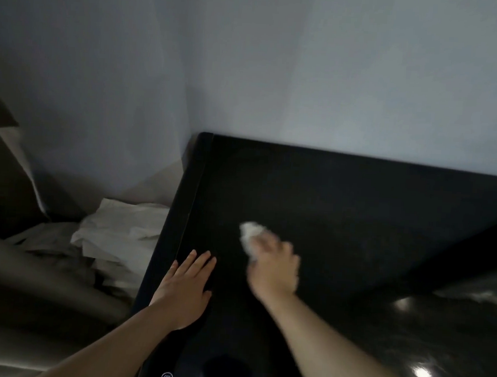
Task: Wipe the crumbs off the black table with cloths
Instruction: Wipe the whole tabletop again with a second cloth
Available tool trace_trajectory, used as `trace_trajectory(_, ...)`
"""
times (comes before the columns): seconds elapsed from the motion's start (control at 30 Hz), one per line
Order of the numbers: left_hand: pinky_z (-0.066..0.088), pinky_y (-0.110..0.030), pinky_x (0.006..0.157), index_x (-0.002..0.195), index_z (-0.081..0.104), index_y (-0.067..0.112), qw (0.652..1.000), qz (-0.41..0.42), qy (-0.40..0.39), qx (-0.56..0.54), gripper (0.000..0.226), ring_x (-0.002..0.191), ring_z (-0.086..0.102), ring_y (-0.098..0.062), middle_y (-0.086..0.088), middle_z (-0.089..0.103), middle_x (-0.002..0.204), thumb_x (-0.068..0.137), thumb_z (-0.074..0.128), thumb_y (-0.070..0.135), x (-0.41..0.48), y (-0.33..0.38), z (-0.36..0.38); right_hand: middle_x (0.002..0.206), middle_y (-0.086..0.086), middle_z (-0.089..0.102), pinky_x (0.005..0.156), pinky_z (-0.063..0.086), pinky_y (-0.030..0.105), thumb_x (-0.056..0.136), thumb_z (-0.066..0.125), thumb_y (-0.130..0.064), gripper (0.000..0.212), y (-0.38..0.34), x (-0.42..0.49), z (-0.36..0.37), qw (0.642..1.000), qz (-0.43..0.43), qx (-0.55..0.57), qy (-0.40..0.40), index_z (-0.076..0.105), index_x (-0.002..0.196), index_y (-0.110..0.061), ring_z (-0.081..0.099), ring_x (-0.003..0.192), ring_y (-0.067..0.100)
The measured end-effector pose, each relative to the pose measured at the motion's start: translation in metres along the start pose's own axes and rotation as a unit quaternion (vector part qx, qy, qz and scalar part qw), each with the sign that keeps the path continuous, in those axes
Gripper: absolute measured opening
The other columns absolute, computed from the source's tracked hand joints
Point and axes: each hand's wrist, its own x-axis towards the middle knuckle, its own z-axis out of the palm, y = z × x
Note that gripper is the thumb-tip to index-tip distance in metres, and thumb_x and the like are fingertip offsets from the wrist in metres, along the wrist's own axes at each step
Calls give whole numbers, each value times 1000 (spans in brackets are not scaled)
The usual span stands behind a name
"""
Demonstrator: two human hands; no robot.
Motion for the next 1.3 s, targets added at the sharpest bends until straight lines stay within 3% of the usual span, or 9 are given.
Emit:
trace_trajectory(0.07,-6,-37,117,150,-9,25,1000,0,6,-8,65,145,-17,-15,7,-17,158,101,32,36,0,0,1,147,-8,33,94,34,41,88,46,-28,50,-14,-27,5,983,-179,-9,-38,37,136,-41,34,125,30)
trace_trajectory(0.13,-5,-38,118,151,-7,26,1000,-3,10,-19,64,145,-17,-15,7,-15,158,101,32,36,0,1,1,144,-12,39,89,37,38,85,51,-27,51,10,-24,-12,977,-209,-24,26,45,134,-38,45,118,27)
trace_trajectory(0.33,-3,-40,118,152,1,24,999,-24,39,-17,60,145,-17,-19,5,-10,159,102,31,33,2,11,0,143,-1,39,94,36,41,91,50,-32,48,90,1,-52,974,212,-15,73,37,137,-35,41,119,30)
trace_trajectory(0.5,-5,-38,117,152,1,25,998,18,49,-25,56,145,-17,-16,7,-10,159,102,27,32,17,43,-3,137,-8,45,87,42,38,82,56,-41,49,21,-59,-9,995,-72,-20,65,46,130,-36,47,116,24)
trace_trajectory(0.6,-4,-38,117,152,-2,25,998,37,37,-19,58,145,-16,-14,7,-10,159,102,26,35,27,68,0,120,-8,59,76,47,34,75,68,-41,47,58,-54,-13,983,-133,-55,110,57,120,-33,60,97,19)
trace_trajectory(0.83,-4,-42,117,151,-6,25,999,41,14,8,59,145,-16,-15,7,-13,159,102,24,40,42,137,7,133,5,52,89,40,42,85,57,-25,44,179,-35,-49,968,186,-28,165,52,129,-25,48,111,31)
trace_trajectory(1.0,-3,-50,118,151,-7,25,999,-32,24,-11,59,145,-17,-18,5,-14,159,102,20,41,56,185,15,125,-7,57,80,51,34,71,74,-27,53,152,-61,-37,978,-165,-33,119,58,121,-31,59,103,18)
trace_trajectory(1.07,-2,-51,118,151,-7,24,998,-57,23,-4,60,145,-17,-20,3,-15,159,101,21,43,56,194,18,130,-3,54,82,49,37,74,71,-23,53,182,-46,-51,975,-198,-37,90,56,125,-27,57,106,22)
trace_trajectory(1.3,8,-44,119,152,-1,21,993,-115,14,-24,69,147,-7,-27,-2,-9,160,98,31,50,61,215,11,145,-2,37,95,40,36,92,50,-30,48,286,-26,-101,986,134,-41,86,36,138,-31,42,122,23)
